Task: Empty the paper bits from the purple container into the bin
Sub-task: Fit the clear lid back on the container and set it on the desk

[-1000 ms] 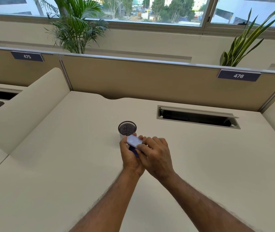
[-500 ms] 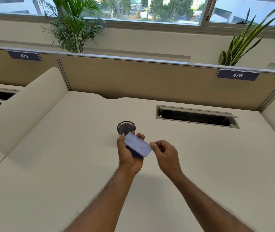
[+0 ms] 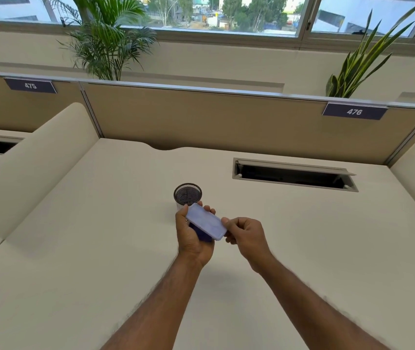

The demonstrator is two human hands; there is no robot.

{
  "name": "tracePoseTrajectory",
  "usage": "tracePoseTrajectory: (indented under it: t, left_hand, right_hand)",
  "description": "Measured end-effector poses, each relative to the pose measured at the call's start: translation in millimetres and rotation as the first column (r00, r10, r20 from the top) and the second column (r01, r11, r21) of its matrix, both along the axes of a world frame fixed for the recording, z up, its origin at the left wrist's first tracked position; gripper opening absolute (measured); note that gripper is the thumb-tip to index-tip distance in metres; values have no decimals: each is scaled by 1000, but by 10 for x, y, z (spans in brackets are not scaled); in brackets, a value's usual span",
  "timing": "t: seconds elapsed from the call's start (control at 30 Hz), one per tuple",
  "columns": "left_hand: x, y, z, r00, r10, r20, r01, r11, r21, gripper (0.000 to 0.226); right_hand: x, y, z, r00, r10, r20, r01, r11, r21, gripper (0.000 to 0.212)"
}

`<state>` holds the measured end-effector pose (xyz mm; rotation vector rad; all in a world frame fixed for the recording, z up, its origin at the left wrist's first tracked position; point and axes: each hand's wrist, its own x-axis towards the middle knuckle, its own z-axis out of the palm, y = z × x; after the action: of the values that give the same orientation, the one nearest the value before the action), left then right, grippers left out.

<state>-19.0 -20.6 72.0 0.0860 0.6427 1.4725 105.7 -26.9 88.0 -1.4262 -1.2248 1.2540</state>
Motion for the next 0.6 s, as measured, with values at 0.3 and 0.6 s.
tracePoseTrajectory:
  t: [0.3,0.6]
  left_hand:
    - [10,-12,-24,997,-43,62,46,998,-48,55]
    - [38,-13,-89,996,-15,93,27,992,-120,55]
  right_hand:
    - [48,-175,-137,851,-16,525,-309,792,527,27]
    - [76,-103,-166,713,-224,665,-426,615,664,14]
